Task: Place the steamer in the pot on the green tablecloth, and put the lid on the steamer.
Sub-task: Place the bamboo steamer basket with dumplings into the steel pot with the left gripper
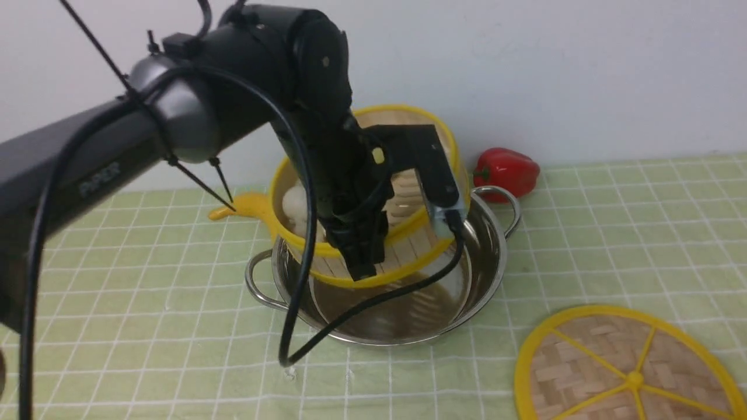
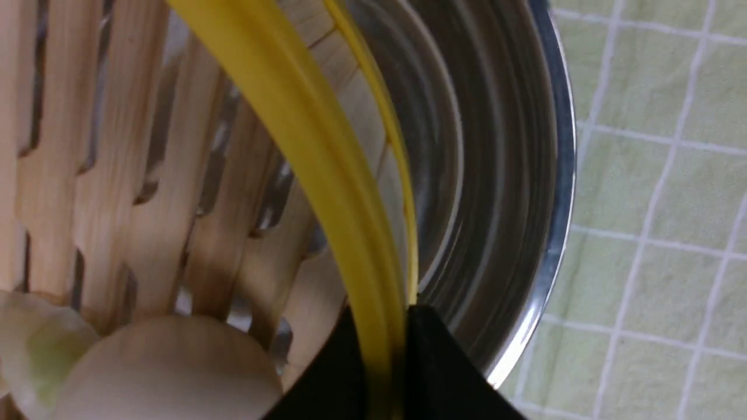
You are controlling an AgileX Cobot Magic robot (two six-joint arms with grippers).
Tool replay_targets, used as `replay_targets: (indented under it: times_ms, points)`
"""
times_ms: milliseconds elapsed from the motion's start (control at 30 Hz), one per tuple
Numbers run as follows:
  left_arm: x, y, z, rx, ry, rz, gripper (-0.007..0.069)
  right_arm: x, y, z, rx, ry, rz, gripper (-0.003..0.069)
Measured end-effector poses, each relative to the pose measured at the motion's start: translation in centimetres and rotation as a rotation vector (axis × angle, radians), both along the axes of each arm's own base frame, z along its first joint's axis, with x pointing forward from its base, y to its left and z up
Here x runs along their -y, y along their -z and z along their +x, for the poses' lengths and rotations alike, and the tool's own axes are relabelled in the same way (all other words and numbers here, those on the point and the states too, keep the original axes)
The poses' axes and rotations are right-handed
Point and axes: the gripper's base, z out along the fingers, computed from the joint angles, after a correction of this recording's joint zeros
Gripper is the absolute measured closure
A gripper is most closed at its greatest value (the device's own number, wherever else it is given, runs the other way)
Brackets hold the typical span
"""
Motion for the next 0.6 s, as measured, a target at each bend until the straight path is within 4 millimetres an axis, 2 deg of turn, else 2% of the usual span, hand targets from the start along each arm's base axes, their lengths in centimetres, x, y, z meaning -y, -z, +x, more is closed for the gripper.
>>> replay_targets:
  times_ms: [100, 300, 600]
  points:
    - [0.2, 1.5, 0.4, -0.037, 0.008, 0.02, 0.0573, 0.0, 0.0, 0.0, 0.0, 0.0, 0.0, 0.0416]
    - [0.7, 3.2, 0.7, -0.091, 0.008, 0.015, 0.0573, 0.0, 0.0, 0.0, 0.0, 0.0, 0.0, 0.0416]
    - [1.3, 4.6, 0.9, -0.138, 0.002, -0.001, 0.0573, 0.0, 0.0, 0.0, 0.0, 0.0, 0.0, 0.0416]
